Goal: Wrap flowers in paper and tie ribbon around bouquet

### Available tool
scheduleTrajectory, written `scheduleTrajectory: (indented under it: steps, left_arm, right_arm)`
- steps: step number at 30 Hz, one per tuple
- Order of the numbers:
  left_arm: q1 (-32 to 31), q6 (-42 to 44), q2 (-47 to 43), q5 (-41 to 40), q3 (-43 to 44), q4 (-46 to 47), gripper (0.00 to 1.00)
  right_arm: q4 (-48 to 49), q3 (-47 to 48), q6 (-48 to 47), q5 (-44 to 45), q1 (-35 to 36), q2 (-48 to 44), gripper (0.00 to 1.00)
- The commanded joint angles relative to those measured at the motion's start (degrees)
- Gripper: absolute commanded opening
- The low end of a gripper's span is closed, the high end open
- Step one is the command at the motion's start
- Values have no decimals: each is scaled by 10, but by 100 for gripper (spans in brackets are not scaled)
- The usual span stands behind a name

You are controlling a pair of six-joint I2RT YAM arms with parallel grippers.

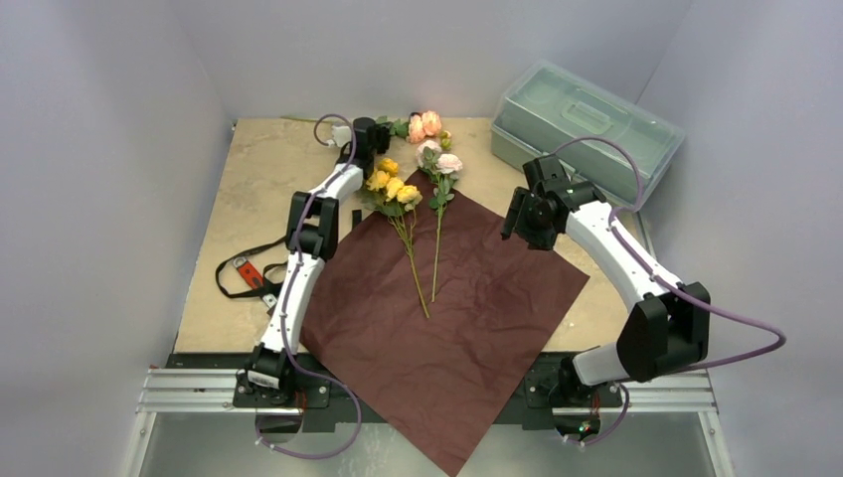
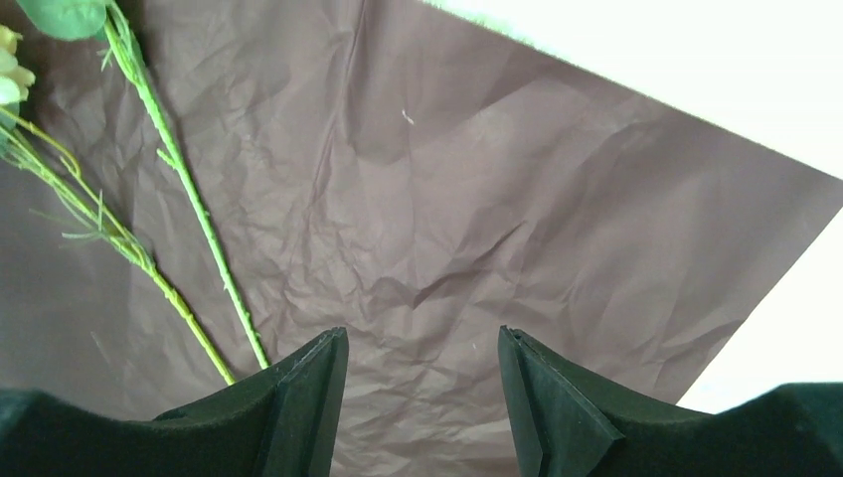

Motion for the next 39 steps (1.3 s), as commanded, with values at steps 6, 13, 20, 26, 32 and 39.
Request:
scheduleTrajectory:
  steps: [6, 13, 20, 26, 32, 39]
  left_arm:
    - [20, -8, 39, -18, 23, 75, 0]
    - [37, 67, -36, -10, -24, 162, 0]
    - [53, 213, -199, 73, -140, 170, 0]
    - [48, 420, -332, 101, -182, 78, 0]
    - [-1, 697, -495, 77, -279, 51, 0]
    - [-99, 979, -684, 45, -475, 110, 0]
  right_arm:
    - [2, 75, -17, 26, -19, 48, 65]
    - [18, 85, -23, -10, -19, 51, 62]
    - [42, 89, -46, -32, -19, 17, 58]
    - [50, 98, -58, -54, -19, -34, 58]
    - [92, 94, -58, -104, -19, -96, 63]
    - [56, 203, -15, -201, -19, -84, 66]
